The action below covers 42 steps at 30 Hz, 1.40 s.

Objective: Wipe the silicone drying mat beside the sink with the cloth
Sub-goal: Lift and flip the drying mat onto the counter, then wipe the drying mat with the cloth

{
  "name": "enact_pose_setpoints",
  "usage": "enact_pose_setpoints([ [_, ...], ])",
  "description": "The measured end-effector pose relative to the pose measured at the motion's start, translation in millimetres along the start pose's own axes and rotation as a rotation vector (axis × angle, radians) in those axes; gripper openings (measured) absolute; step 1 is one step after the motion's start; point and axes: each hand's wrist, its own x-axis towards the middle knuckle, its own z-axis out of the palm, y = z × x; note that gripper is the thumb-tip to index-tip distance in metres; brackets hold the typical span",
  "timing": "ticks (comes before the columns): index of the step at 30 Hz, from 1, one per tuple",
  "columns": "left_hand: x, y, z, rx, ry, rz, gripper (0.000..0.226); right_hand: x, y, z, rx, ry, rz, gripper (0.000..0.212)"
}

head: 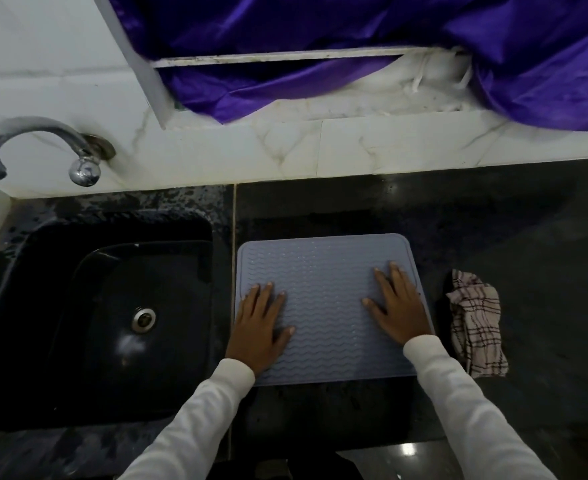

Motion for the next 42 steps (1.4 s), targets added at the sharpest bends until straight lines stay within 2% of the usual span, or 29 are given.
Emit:
enact_pose_setpoints([
  [8, -3, 1, 1, -0.017, 0.003, -0.007, 0.073, -2, 2, -3, 0.058, 0.011, -0.02, 0.074],
  [11, -2, -1, 0, -0.043, 0.006, -0.006, 0.074, -6, 10, -23, 0.14, 0.22, -0.019, 0.059],
  [13, -2, -1, 0, -0.059, 0.011, -0.005, 0.074, -14, 27, -47, 0.052, 0.41, 0.065, 0.049],
  [15, -2, -2, -1, -0.068, 0.021, -0.002, 0.073, -25, 47, -65, -0.078, 0.517, 0.215, 0.046],
  [16, -1, -2, -1, -0.076, 0.025, 0.001, 0.073, -31, 56, -69, -0.109, 0.498, 0.3, 0.048],
  [18, -1, -1, -2, -0.086, 0.033, 0.004, 0.073, -43, 68, -66, -0.118, 0.354, 0.44, 0.066],
  [19, -1, -1, -3, -0.089, 0.033, 0.003, 0.073, -47, 75, -62, -0.104, 0.286, 0.455, 0.071],
  [20, -1, 0, -4, -0.096, 0.037, -0.002, 0.073, -51, 77, -60, -0.09, 0.255, 0.449, 0.069],
  [23, 0, 1, -12, -0.174, 0.105, -0.085, 0.07, -51, 89, -62, 0.024, 0.295, 0.399, 0.048],
  [26, 4, -1, -24, -0.242, 0.176, -0.254, 0.066, -49, 71, -84, 0.285, 0.394, 0.404, 0.031],
  [29, 17, -10, -32, -0.309, 0.198, -0.422, 0.062, -52, 33, -109, 0.623, 0.422, 0.489, 0.032],
  [34, 46, -14, -52, -0.664, 0.198, -0.757, 0.049, -52, -24, -128, 1.177, 0.164, 0.46, 0.038],
  [38, 60, -27, -57, -0.74, 0.15, -0.85, 0.048, -41, -86, -114, 1.466, 0.016, 0.329, 0.031],
  [40, 66, -32, -55, -0.696, 0.131, -0.822, 0.04, -28, -111, -100, 1.46, -0.016, 0.309, 0.03],
  [42, 72, -35, -54, -0.549, 0.116, -0.752, 0.038, -8, -131, -85, 1.272, 0.047, 0.302, 0.026],
])
